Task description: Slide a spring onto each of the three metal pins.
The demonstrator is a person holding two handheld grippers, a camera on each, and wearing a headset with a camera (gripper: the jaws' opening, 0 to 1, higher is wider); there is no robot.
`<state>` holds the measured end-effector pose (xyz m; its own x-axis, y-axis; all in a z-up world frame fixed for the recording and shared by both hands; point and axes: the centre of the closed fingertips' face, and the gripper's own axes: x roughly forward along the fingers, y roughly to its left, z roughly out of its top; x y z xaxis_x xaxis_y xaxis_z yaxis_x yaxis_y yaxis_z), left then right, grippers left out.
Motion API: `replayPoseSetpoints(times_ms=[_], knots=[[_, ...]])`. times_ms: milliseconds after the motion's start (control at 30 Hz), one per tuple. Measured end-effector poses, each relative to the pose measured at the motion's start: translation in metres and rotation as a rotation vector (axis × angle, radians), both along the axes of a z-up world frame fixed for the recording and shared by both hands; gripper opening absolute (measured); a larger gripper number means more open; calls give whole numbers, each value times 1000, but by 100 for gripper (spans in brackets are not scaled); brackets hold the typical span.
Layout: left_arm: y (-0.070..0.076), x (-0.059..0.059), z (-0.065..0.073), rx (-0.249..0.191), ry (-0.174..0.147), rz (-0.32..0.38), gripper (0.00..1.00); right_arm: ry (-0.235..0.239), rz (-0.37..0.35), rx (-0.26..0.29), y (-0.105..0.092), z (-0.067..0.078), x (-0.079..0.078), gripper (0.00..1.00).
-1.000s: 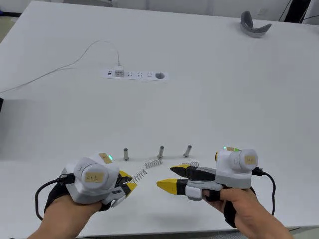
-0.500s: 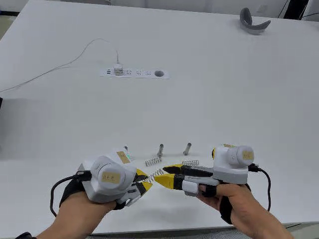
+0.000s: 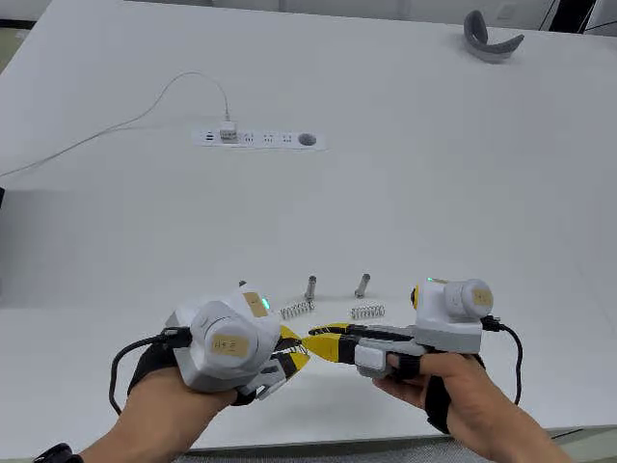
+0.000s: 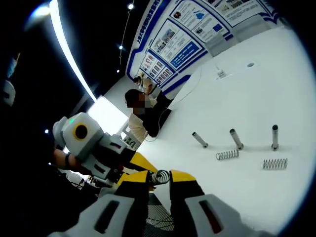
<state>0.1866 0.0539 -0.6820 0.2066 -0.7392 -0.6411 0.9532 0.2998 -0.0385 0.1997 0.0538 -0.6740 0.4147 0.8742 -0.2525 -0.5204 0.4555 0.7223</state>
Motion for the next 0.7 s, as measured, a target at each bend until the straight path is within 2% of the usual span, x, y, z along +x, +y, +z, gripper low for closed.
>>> replayPoseSetpoints(times_ms=[233, 333, 433, 600, 700], knots=[[-2, 0, 0, 4, -3, -22, 10, 9, 24, 23, 2, 4, -3, 13], [-3, 0, 1, -5, 8, -29, 10, 2, 34, 15, 2, 6, -3, 13], [-5, 1, 6, -38, 35, -39, 9, -12, 59, 1, 1, 13, -4, 12], [-9, 0, 21, -142, 89, -73, 9, -81, 191, -107, -1, 27, -7, 12], [-10, 2, 25, -157, 85, -96, 9, -119, 260, -181, -1, 31, -8, 12]])
